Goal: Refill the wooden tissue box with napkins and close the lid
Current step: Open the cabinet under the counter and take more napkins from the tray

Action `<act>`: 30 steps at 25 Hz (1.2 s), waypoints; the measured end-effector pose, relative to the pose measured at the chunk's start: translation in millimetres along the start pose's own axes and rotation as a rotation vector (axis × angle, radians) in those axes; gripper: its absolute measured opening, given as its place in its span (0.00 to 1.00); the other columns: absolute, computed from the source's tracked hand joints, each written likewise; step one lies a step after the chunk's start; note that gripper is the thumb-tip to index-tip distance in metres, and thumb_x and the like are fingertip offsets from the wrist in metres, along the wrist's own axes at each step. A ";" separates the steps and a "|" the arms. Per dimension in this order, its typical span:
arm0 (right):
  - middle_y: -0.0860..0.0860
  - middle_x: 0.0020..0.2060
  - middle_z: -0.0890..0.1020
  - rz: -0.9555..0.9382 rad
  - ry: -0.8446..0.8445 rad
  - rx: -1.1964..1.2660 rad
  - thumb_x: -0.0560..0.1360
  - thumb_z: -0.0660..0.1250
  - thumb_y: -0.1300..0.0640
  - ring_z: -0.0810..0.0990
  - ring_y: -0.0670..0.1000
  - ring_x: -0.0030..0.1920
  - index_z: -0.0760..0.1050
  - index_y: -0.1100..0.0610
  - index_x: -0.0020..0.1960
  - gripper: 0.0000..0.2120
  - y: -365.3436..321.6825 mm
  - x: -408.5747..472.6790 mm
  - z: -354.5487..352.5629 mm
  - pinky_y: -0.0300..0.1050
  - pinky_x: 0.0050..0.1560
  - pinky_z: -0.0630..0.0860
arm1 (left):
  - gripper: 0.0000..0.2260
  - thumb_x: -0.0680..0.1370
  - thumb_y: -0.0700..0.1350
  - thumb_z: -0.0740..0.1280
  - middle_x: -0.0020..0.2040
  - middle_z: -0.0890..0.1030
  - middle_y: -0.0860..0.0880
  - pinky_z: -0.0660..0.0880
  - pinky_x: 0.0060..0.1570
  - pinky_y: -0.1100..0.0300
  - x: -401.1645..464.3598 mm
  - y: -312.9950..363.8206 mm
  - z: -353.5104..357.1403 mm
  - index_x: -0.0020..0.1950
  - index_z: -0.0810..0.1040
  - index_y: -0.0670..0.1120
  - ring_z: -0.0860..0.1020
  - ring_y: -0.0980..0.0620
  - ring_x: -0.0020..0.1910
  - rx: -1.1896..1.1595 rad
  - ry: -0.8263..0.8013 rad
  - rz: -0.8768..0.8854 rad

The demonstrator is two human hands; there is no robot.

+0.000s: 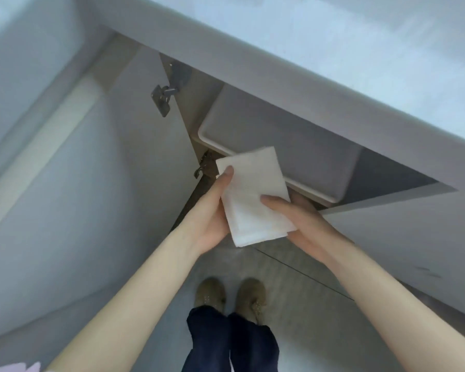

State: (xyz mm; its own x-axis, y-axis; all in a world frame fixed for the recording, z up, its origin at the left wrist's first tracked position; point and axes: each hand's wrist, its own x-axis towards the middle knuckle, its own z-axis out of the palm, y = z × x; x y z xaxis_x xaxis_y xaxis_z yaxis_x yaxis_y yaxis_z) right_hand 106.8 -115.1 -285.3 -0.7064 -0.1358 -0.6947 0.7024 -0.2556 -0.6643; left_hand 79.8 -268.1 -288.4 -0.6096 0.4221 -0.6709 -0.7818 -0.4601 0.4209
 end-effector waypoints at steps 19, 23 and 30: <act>0.50 0.56 0.82 -0.100 -0.010 -0.320 0.66 0.70 0.46 0.82 0.51 0.54 0.72 0.54 0.61 0.26 -46.9 -93.6 59.6 0.53 0.58 0.79 | 0.17 0.70 0.46 0.67 0.54 0.83 0.44 0.78 0.54 0.54 -117.8 40.2 42.2 0.59 0.76 0.44 0.82 0.48 0.53 0.003 0.058 0.046; 0.48 0.56 0.82 -0.098 0.030 -0.219 0.65 0.70 0.45 0.82 0.49 0.54 0.71 0.54 0.61 0.27 -59.5 -127.6 78.3 0.51 0.57 0.79 | 0.17 0.71 0.47 0.67 0.53 0.84 0.43 0.76 0.55 0.51 -143.1 52.6 60.0 0.58 0.77 0.44 0.82 0.47 0.51 -0.040 0.041 0.060; 0.43 0.50 0.85 -0.140 0.100 0.084 0.65 0.67 0.46 0.84 0.46 0.51 0.74 0.47 0.56 0.19 -62.4 -170.7 123.0 0.41 0.50 0.81 | 0.22 0.75 0.47 0.66 0.61 0.80 0.42 0.75 0.58 0.48 -177.0 63.7 76.6 0.67 0.70 0.45 0.79 0.45 0.58 -0.105 0.008 0.122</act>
State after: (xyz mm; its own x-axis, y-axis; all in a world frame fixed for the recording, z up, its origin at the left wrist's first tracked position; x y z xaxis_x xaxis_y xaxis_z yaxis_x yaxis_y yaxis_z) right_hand 172.8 -193.7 -91.4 -0.7817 0.0014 -0.6237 0.5849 -0.3454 -0.7339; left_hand 127.9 -312.3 -96.1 -0.6978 0.3517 -0.6239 -0.6837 -0.5868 0.4339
